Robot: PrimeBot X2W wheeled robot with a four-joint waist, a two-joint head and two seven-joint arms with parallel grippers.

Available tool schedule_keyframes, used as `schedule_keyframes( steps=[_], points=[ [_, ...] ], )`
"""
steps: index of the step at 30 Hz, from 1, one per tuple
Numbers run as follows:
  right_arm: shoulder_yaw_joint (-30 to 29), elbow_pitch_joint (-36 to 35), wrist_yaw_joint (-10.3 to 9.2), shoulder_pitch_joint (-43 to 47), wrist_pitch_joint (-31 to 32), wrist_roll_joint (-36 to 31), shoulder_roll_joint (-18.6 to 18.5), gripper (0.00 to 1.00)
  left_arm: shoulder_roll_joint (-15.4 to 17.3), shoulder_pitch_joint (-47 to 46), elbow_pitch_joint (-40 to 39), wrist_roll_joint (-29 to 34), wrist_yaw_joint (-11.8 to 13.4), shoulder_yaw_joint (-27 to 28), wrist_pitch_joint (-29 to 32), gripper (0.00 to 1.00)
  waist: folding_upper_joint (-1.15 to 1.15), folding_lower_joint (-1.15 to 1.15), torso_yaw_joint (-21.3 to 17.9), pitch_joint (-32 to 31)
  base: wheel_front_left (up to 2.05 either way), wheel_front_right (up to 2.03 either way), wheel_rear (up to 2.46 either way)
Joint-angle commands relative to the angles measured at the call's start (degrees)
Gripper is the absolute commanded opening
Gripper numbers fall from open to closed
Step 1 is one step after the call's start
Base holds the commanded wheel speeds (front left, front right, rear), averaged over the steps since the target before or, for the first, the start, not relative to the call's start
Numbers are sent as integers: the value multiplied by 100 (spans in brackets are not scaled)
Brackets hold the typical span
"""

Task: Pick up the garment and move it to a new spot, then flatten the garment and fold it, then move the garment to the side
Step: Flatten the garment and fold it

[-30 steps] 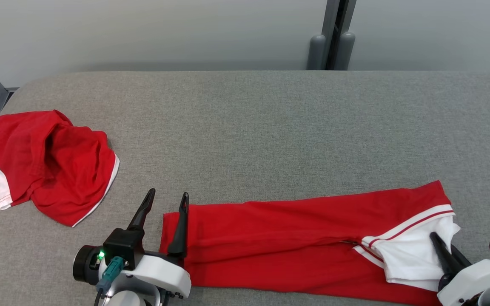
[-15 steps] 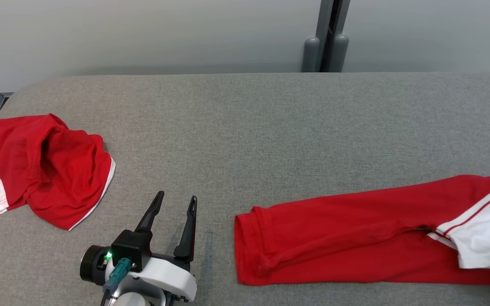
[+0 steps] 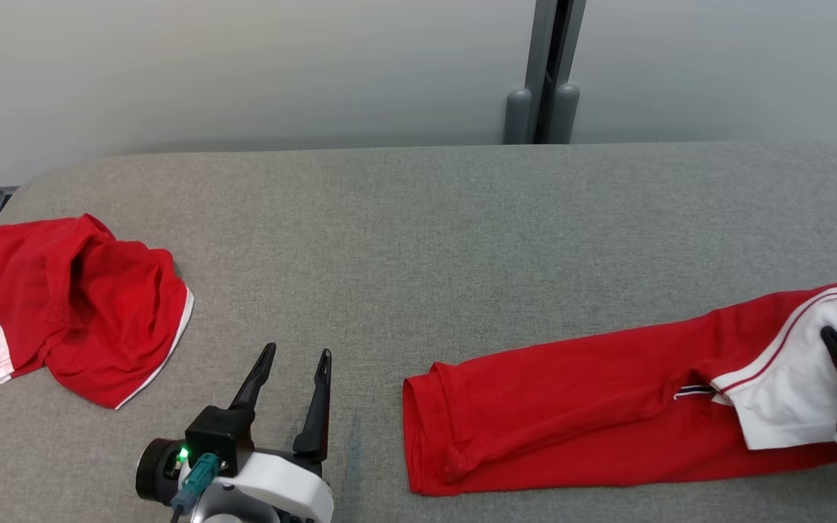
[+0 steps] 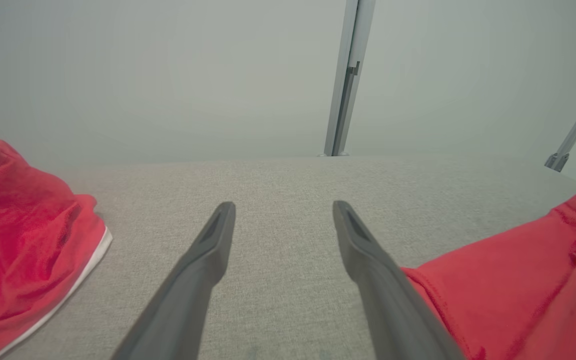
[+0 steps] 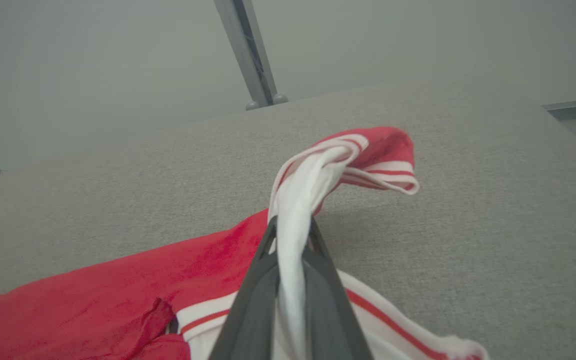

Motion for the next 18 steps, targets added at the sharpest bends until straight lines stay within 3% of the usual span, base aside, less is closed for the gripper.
schedule_keyframes(
  steps=[1,9,13,18],
  points=[
    [8,-253,0,19,112,158,-20,0,20,75,29,-14,-10,33,-23,100,0,0,-88,-138,0,0,0],
    [-19,-1660,1,228,850,751,210,0,21,221,20,-65,-29,154,-23,100,0,0,-241,-356,0,0,0],
    [-123,-2060,1,333,1150,925,559,0,21,249,21,-72,-37,176,-23,100,0,0,-251,-384,0,0,0],
    [-205,-2229,1,528,1490,1056,1267,0,21,249,4,-117,-44,181,-23,100,0,0,-180,-377,0,0,0]
  ],
)
